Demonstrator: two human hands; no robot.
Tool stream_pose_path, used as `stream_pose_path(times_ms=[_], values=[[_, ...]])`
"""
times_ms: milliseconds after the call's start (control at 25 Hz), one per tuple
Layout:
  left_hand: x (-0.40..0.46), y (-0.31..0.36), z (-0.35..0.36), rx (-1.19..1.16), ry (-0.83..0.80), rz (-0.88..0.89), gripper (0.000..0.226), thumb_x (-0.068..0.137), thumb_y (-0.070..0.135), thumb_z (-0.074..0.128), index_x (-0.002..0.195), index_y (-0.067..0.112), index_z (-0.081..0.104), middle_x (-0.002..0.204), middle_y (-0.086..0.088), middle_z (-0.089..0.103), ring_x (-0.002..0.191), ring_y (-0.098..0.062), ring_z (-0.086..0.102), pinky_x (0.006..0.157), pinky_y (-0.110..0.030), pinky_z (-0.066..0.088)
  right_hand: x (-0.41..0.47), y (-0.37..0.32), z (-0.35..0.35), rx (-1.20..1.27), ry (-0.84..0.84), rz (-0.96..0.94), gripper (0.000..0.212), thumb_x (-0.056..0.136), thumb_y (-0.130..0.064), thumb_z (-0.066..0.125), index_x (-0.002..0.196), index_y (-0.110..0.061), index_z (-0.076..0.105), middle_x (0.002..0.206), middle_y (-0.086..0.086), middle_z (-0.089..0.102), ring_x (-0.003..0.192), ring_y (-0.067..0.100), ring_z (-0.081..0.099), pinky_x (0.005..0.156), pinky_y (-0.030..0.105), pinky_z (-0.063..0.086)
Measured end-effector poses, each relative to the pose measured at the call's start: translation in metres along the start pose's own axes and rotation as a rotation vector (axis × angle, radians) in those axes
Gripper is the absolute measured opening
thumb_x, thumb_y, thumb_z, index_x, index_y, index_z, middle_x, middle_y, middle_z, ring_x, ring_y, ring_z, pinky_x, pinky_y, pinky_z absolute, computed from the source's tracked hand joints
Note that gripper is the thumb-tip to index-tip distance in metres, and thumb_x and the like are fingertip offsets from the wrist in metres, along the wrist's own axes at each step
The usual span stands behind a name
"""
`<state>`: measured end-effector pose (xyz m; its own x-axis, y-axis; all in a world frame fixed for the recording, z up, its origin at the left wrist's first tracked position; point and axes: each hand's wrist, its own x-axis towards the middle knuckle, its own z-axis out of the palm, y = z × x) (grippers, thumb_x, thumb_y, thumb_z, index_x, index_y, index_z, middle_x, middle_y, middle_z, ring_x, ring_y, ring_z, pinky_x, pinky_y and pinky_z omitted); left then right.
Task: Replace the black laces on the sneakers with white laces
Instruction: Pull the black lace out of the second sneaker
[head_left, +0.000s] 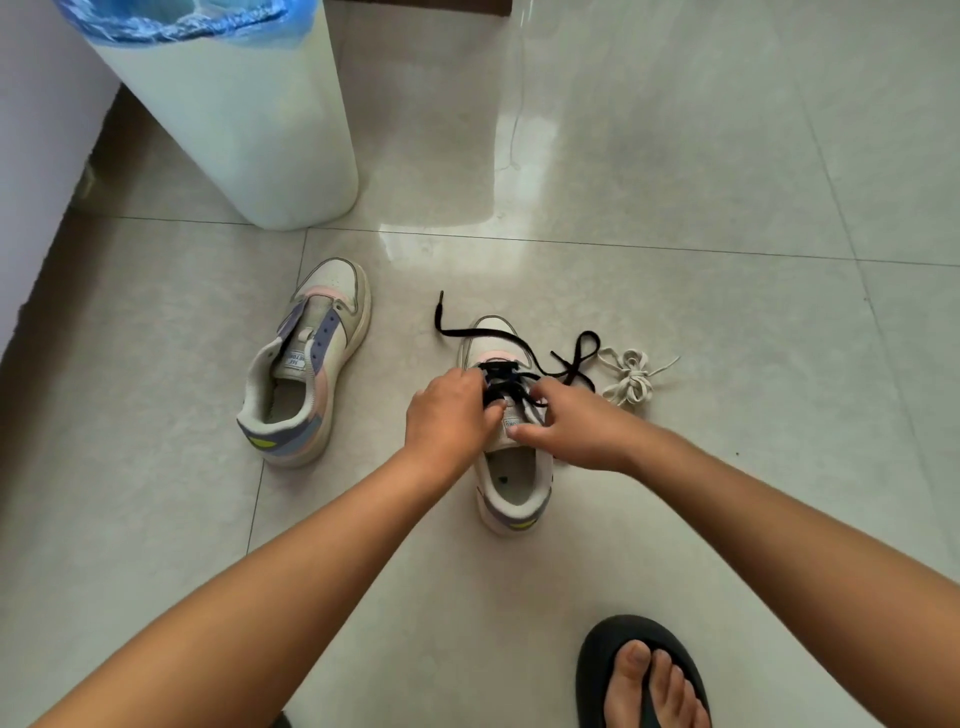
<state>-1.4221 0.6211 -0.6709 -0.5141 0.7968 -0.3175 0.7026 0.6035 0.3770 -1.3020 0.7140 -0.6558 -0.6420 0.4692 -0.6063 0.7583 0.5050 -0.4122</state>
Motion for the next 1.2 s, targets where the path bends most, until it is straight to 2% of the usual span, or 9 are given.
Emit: stream_pose_path(times_ms=[200, 400, 480, 600, 680, 800, 880, 1040, 1200], values=[[0.011, -0.004, -0.005, -0.106, 0.044, 0.007, 0.020, 0.095, 0.031, 0.049, 0.099, 0.016, 0.062, 0.095, -0.004, 0.064, 0.092, -0.025, 0.059, 0.073, -0.032, 0.039, 0.009, -0.007, 0.011, -0.139, 0.194, -0.046, 0.041, 0.092, -0.033, 0.049, 0.125, -0.011, 0.037, 0.096, 0.012, 0.063, 0.091, 0.034, 0.060, 0.068, 0.037, 0.044], [0.016, -0.028, -0.024, -1.795, -0.017, -0.525, 0.025, 0.093, 0.013, 0.045, 0.069, 0.012, 0.051, 0.054, 0.001, 0.058, 0.064, -0.014, 0.054, 0.065, -0.025, 0.043, 0.004, 0.007, 0.011, -0.063, 0.236, -0.034, 0.043, 0.091, -0.024, 0.047, 0.130, -0.014, 0.032, 0.075, 0.007, 0.054, 0.075, 0.032, 0.058, 0.063, 0.039, 0.042], [0.015, -0.043, -0.031, -1.704, -0.303, -0.592, 0.032, 0.094, 0.023, 0.040, 0.066, 0.011, 0.049, 0.045, 0.002, 0.042, 0.051, -0.014, 0.042, 0.054, -0.023, 0.035, 0.003, 0.011, 0.010, -0.049, 0.231, -0.031, 0.043, 0.091, -0.024, 0.048, 0.129, -0.015, 0.032, 0.073, 0.006, 0.053, 0.073, 0.030, 0.057, 0.061, 0.037, 0.041], [0.011, -0.047, -0.037, -0.913, -0.728, -0.306, 0.046, 0.096, 0.042, 0.042, 0.072, 0.008, 0.060, 0.042, 0.003, 0.030, 0.039, -0.011, 0.027, 0.046, -0.022, 0.022, 0.003, 0.009, 0.012, -0.137, 0.223, -0.047, 0.042, 0.091, -0.025, 0.047, 0.129, -0.016, 0.032, 0.075, 0.007, 0.053, 0.076, 0.034, 0.058, 0.063, 0.037, 0.042], [0.013, -0.040, -0.045, -1.057, -0.625, -0.195, 0.036, 0.094, 0.038, 0.048, 0.072, 0.012, 0.059, 0.040, 0.005, 0.034, 0.039, -0.010, 0.033, 0.049, -0.023, 0.026, 0.004, 0.008, 0.013, -0.196, 0.211, -0.045, 0.040, 0.091, -0.023, 0.046, 0.128, -0.014, 0.033, 0.079, 0.011, 0.056, 0.079, 0.036, 0.059, 0.064, 0.037, 0.042], [0.021, -0.039, -0.053, -1.824, -0.145, -0.355, 0.027, 0.098, 0.034, 0.042, 0.076, 0.023, 0.054, 0.062, 0.012, 0.064, 0.072, -0.002, 0.063, 0.071, -0.028, 0.039, 0.003, 0.010, 0.011, -0.284, 0.202, -0.019, 0.034, 0.091, -0.017, 0.042, 0.123, -0.010, 0.036, 0.088, 0.014, 0.063, 0.079, 0.036, 0.060, 0.058, 0.034, 0.036], [0.023, -0.040, -0.046, -1.585, 0.080, -0.337, 0.025, 0.099, 0.032, 0.044, 0.081, 0.023, 0.059, 0.094, 0.016, 0.069, 0.105, -0.004, 0.060, 0.090, -0.033, 0.038, 0.003, 0.010, 0.009, -0.358, 0.196, -0.013, 0.031, 0.091, -0.014, 0.041, 0.120, -0.007, 0.036, 0.085, 0.012, 0.060, 0.073, 0.034, 0.055, 0.055, 0.032, 0.031], [0.026, -0.068, -0.013, 0.055, 0.357, -0.001, 0.017, 0.098, 0.020, 0.045, 0.096, 0.011, 0.060, 0.144, -0.009, 0.045, 0.137, -0.018, 0.036, 0.112, -0.053, 0.008, 0.003, 0.009, 0.009, -0.418, 0.174, -0.029, 0.031, 0.091, -0.015, 0.041, 0.120, -0.007, 0.034, 0.074, 0.001, 0.046, 0.065, 0.027, 0.043, 0.046, 0.031, 0.021], [0.035, -0.083, -0.023, 0.273, 0.553, 0.075, 0.025, 0.093, 0.018, 0.040, 0.092, 0.006, 0.061, 0.125, -0.012, 0.058, 0.125, -0.024, 0.050, 0.109, -0.062, 0.008, 0.003, 0.014, 0.009, -0.409, 0.190, -0.027, 0.033, 0.090, -0.015, 0.041, 0.121, -0.007, 0.034, 0.065, -0.002, 0.040, 0.064, 0.027, 0.043, 0.044, 0.031, 0.019]])
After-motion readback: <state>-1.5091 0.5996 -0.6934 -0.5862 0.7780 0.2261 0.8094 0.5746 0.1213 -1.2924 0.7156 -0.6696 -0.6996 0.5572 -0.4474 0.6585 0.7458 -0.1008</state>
